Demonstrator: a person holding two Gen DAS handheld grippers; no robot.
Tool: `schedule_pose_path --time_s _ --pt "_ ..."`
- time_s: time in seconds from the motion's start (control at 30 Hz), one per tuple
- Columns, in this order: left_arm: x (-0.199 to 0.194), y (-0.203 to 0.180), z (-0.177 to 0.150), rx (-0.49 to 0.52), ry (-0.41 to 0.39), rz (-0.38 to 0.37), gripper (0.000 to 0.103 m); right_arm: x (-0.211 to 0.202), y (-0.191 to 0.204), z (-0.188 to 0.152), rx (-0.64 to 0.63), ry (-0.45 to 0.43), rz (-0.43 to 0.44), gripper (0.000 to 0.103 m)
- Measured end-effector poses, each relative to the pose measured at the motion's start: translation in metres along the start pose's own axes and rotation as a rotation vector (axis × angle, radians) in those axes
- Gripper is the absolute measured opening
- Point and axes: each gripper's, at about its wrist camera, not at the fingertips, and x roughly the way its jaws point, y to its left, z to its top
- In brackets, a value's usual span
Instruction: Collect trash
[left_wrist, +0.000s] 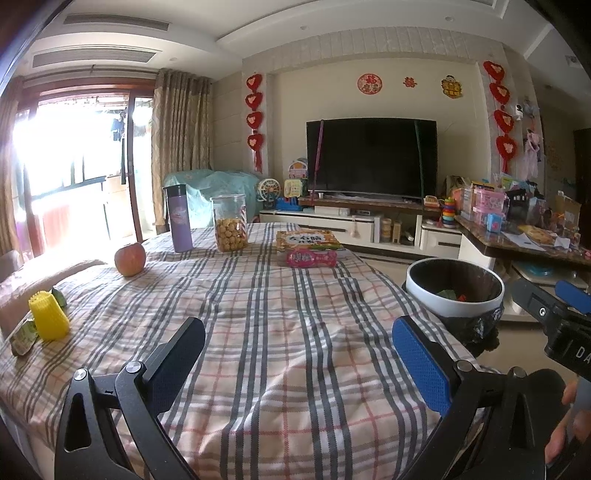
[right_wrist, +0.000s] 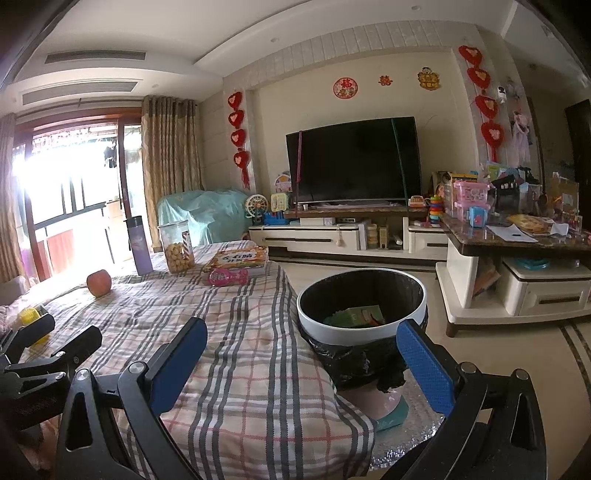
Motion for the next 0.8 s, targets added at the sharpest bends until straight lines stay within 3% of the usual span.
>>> schedule_pose_path --time_s 0.8 --pt "-0.0005 0.0021 0.0005 -0.002 0.005 -0.001 0.102 -0.0020 0.0028 0.0032 0.002 -0.001 0.006 0.103"
